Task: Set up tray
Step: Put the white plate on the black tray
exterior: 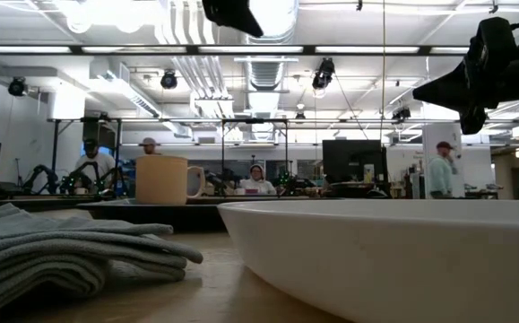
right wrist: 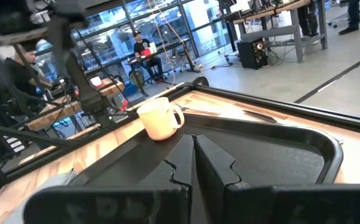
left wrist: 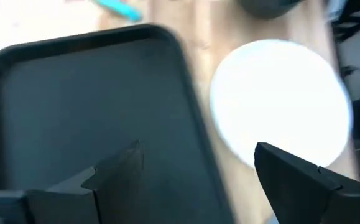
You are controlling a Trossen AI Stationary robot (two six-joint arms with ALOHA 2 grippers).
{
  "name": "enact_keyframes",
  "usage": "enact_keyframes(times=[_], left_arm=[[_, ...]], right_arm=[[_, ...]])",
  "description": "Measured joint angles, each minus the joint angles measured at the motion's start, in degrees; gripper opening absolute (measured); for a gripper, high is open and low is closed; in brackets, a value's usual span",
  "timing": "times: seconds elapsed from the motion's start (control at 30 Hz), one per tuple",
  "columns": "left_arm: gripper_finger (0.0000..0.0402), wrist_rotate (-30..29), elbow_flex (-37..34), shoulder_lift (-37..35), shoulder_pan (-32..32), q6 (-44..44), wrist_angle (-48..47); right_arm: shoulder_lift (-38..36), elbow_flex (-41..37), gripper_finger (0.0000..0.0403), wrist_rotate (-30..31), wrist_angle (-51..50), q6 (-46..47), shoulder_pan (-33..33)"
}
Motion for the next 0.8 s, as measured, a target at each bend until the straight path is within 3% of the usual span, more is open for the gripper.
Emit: enact_keyframes(times=[0.53, 0.67, 0.8], left_arm=[[0.0282, 0.17, -18.23, 0.02, -14.67, -4.45, 28.5], [0.0282, -1.39, -18.86, 0.89, -16.75, -4.44, 30.2], [0.0282, -1.53, -15.07, 4.54, -18.32, -2.45, 29.41]], right_arm=[[0.0, 0.0, 0.0008, 0.0, 0.0, 0.0, 0.0], [0.0, 0.0, 0.0008, 0.0, -0.02, 0.0, 0.0], [0.01, 0.0, 0.0008, -0.02, -0.01, 0.0, 0.0]])
